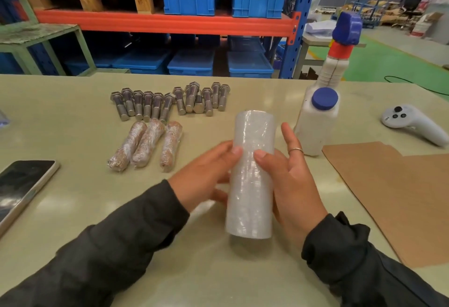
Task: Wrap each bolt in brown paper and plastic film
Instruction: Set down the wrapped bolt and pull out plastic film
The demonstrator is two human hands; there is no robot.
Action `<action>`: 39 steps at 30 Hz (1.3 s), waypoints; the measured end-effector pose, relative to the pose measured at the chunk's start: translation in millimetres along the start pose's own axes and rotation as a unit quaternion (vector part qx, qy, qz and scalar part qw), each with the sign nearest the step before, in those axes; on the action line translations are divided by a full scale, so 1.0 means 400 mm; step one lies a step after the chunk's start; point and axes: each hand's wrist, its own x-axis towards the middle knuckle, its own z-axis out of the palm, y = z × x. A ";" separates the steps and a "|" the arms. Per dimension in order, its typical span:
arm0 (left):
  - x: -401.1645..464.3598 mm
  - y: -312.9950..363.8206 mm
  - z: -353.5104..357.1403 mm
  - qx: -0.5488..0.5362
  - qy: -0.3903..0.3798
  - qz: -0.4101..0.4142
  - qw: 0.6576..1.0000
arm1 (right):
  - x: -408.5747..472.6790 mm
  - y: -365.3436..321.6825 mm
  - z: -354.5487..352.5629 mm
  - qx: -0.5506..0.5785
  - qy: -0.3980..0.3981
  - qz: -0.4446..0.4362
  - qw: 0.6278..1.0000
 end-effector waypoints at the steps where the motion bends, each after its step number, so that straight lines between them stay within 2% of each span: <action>1: -0.011 -0.008 0.004 -0.025 -0.019 -0.019 0.999 | -0.001 0.000 0.001 0.010 -0.007 0.023 1.000; 4: -0.019 -0.022 -0.009 -0.060 -0.012 -0.028 0.998 | 0.003 0.007 -0.005 0.005 -0.025 0.071 0.997; 7: -0.021 -0.034 -0.021 -0.052 0.028 -0.022 0.998 | 0.005 0.009 0.000 -0.023 -0.054 0.077 0.995; 10: -0.027 -0.045 -0.012 0.025 0.080 0.016 0.996 | 0.001 0.009 0.005 -0.153 -0.077 0.042 0.984; 13: -0.029 -0.055 -0.008 0.092 0.156 0.059 0.982 | -0.001 0.002 0.008 -0.267 -0.025 0.006 0.963; 17: -0.023 -0.058 -0.015 0.087 0.215 0.065 0.971 | -0.010 0.008 0.001 -0.320 0.013 -0.062 0.945; 21: -0.017 -0.067 -0.020 0.092 0.226 0.044 0.969 | -0.013 0.030 -0.007 -0.359 0.013 -0.073 0.931; 29: -0.009 -0.082 -0.028 0.110 0.221 0.031 0.969 | -0.003 0.031 -0.020 -0.362 0.025 -0.036 0.931; 35: -0.006 -0.087 -0.028 0.104 0.228 0.019 0.968 | -0.009 0.023 -0.006 -0.275 0.007 0.053 0.960; 39: -0.006 -0.089 -0.026 0.107 0.230 0.014 0.967 | -0.013 0.037 -0.006 -0.384 -0.010 -0.010 0.923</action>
